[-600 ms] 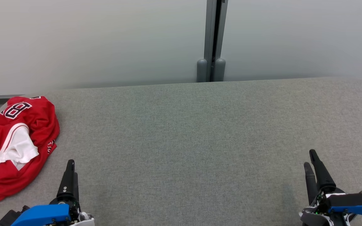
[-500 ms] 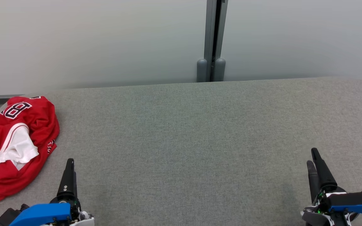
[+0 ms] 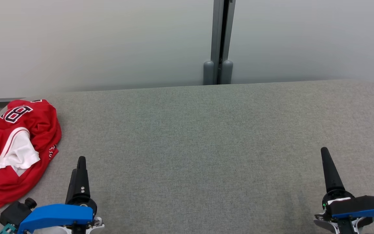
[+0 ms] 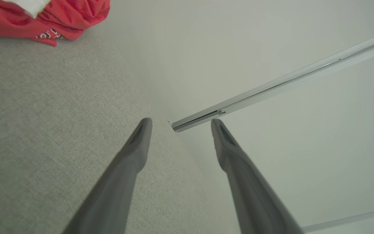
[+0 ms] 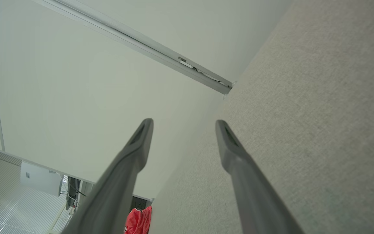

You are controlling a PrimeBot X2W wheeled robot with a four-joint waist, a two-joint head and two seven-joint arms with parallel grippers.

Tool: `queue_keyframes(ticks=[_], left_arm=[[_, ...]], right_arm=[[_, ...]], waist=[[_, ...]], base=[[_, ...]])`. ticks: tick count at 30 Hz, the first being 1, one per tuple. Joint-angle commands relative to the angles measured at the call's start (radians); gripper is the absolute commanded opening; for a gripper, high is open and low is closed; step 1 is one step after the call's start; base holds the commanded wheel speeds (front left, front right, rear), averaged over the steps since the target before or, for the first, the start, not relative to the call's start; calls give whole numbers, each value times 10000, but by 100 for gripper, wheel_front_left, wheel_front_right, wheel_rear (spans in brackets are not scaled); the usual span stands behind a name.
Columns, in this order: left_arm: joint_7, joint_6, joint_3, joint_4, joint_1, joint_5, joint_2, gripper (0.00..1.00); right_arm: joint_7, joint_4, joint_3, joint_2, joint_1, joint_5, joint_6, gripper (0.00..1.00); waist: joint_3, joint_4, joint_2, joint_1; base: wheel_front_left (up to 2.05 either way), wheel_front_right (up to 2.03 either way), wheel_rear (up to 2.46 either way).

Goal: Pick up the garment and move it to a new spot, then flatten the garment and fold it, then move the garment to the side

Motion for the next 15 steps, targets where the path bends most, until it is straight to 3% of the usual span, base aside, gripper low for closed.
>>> queue_keyframes(ticks=[1, 15], left_arm=[[-139, 42, -134, -257, -42, 691, 87, 100], [-621, 218, -643, -100, 217, 3702, 104, 100]], right_arm=[[-133, -290, 69, -65, -1, -608, 16, 100], [-612, -435, 562, -84, 221, -3313, 17, 100]], waist=[[-1, 5, -1, 0], [-15, -4, -1, 0]], base=[[0, 0, 0], [0, 0, 0]])
